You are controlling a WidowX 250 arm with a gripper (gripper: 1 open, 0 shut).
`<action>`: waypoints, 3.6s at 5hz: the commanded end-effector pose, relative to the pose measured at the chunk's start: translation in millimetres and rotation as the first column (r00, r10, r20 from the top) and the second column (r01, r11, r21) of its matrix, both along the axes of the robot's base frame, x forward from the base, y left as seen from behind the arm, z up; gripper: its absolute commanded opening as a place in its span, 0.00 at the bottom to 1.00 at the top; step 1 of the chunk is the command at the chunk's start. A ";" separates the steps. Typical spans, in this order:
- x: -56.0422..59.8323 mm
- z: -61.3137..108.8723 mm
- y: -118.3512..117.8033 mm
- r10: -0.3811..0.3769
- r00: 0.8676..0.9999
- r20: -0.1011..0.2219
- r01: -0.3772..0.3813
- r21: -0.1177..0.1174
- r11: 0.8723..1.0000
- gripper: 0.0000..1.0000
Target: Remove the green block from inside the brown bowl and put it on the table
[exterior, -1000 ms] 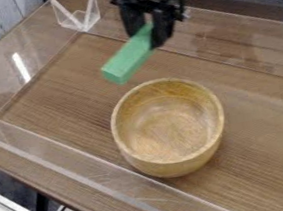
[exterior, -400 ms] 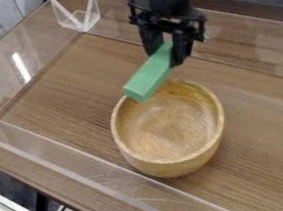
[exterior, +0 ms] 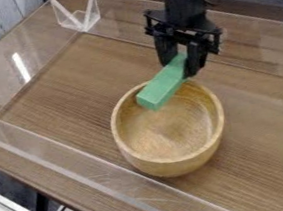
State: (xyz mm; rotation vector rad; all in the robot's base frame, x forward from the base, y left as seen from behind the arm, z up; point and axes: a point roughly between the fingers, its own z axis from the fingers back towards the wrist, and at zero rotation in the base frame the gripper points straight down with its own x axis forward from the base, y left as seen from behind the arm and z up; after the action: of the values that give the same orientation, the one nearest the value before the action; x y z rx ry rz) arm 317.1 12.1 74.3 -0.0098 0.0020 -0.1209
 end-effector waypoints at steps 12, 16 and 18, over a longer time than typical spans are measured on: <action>37.0 -0.3 100.4 0.152 0.981 0.120 -0.153 0.003 0.988 0.00; 47.0 -19.3 111.1 0.157 0.980 0.125 -0.158 -0.002 0.987 0.00; 48.2 -23.9 114.8 0.160 0.979 0.126 -0.161 -0.002 0.987 0.00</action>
State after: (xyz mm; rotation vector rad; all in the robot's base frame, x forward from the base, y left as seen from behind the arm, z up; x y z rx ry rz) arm 352.7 117.9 30.8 -0.0181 -0.0550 0.0312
